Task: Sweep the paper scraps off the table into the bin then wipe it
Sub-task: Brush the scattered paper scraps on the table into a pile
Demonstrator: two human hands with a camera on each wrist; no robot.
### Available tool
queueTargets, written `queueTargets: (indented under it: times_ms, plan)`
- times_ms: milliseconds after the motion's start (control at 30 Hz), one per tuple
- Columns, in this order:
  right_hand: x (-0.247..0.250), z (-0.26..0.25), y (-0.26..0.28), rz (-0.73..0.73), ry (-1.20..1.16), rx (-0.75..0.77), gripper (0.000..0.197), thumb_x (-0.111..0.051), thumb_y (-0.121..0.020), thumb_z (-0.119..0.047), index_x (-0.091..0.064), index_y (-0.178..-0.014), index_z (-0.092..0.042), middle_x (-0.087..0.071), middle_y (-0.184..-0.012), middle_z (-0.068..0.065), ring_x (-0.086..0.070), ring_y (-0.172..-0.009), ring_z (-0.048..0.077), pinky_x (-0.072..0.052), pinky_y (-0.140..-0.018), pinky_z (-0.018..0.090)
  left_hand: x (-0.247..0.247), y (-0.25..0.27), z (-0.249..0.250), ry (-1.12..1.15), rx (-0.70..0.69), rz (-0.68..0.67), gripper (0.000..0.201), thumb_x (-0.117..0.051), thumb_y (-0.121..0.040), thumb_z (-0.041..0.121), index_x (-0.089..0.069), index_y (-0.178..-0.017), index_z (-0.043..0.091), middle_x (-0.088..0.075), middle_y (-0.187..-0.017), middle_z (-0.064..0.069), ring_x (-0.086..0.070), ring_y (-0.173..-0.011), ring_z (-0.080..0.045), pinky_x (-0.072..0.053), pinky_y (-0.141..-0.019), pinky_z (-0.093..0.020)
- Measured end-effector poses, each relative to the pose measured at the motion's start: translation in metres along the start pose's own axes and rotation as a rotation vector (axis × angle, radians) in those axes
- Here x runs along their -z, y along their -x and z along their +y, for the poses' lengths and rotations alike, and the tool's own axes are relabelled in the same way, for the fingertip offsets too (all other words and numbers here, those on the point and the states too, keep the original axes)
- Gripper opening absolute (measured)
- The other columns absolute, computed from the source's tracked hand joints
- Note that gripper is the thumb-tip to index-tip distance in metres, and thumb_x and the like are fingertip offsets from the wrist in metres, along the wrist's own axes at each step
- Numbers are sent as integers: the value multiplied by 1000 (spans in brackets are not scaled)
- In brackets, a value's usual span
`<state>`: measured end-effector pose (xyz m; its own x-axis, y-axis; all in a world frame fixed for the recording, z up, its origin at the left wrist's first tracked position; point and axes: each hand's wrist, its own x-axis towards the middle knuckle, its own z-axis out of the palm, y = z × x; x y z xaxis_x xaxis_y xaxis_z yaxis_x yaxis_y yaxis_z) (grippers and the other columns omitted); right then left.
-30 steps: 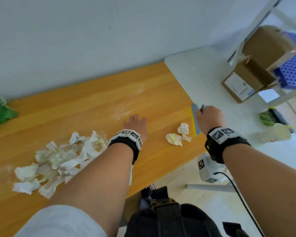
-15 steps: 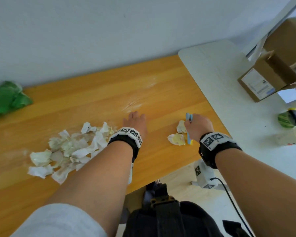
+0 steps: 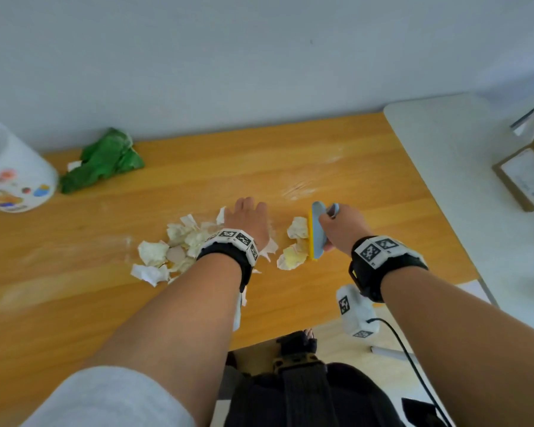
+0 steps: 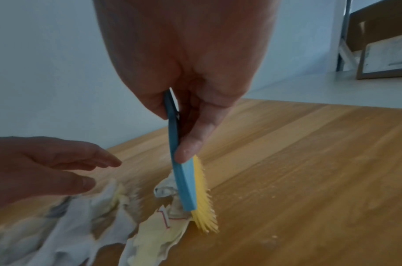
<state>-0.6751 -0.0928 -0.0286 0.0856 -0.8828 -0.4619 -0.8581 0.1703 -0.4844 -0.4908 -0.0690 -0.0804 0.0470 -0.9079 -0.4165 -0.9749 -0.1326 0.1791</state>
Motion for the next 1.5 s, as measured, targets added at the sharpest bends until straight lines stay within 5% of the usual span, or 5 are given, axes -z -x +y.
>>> queueTargets:
  times_ms: [267,667,867,1033,1500]
  plan:
    - [-8,-22,7,141,244,-47,39,-40,-100,-23,-34,-62,-15,-39,-55,4,-37,-47,19,-28,-44,26,12,20,-40,1,36,48,47,-43,-97,16,-35,-143,18,-19,-158,-10,-13,-148,-30,-21,-116,-53]
    - [-60,-73,10,52,331,90,38,-39,-100,-25,-34,-64,-15,-39,-56,3,-39,-49,19,-27,-44,25,5,49,-102,36,132,41,54,-43,-94,11,-31,-146,18,-18,-158,-9,-14,-147,-29,-20,-118,-50]
    - [-46,-105,14,282,238,161,32,-42,-96,-26,-40,-67,-13,-39,-57,2,-35,-49,21,-23,-46,27,7,62,-130,47,209,72,55,-48,-96,18,-30,-148,16,-20,-158,-10,-17,-147,-30,-24,-117,-49]
    - [-68,-158,6,140,17,298,28,-48,-87,-20,-63,-88,4,-67,-75,26,-51,-58,27,-38,-55,30,11,81,-171,32,371,85,50,-45,-97,18,-32,-145,15,-23,-156,-12,-23,-144,-31,-29,-115,-48]
    - [-174,-228,28,-437,-175,275,30,-58,-93,-13,-68,-85,14,-67,-64,22,-67,-59,31,-61,-73,42,-31,140,-250,170,567,61,57,-46,-94,14,-27,-148,16,-28,-151,-13,-29,-139,-33,-35,-110,-47]
